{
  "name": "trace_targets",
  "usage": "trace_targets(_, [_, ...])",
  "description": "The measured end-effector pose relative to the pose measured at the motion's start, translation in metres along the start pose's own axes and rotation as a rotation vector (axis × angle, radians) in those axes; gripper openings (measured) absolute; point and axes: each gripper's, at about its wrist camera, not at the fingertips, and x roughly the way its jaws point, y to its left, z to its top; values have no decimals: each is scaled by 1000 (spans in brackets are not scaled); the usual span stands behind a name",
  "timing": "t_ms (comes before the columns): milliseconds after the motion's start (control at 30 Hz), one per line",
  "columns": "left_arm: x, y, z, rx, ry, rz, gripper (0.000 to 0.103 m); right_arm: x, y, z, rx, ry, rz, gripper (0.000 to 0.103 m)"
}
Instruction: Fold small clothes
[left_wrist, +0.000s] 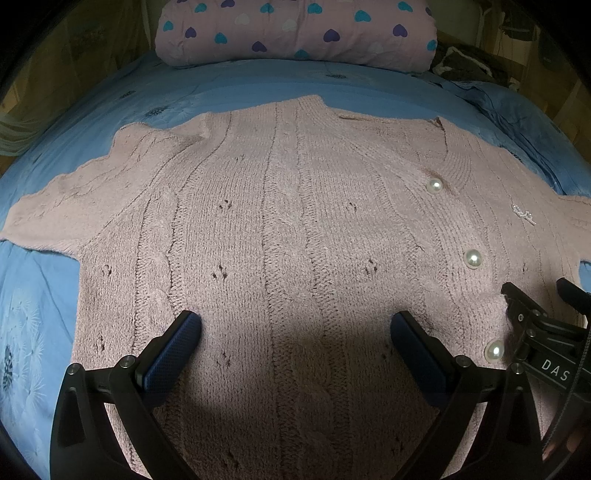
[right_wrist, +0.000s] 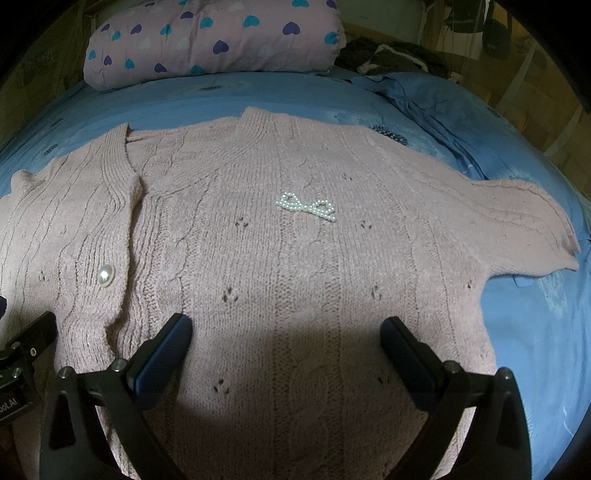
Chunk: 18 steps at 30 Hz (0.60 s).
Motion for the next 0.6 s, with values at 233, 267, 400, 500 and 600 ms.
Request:
trace_targets(233, [0,0,0,0,0,0,89,0,0,0,0,0,0,103])
trace_targets(267, [0,0,0,0,0,0,89,0,0,0,0,0,0,103])
trace_targets(400, [2,-1,-3,-5,-2,-7,89,0,0,1,-1,1,0,103])
trace_targets(500, [-2,5,-3,-25,-7,-37,88,0,-1,1,3,1,6,103])
trace_targets(600, [-7,33,10,-94,-21,-165,87,0,-1,0,4,1,7,103])
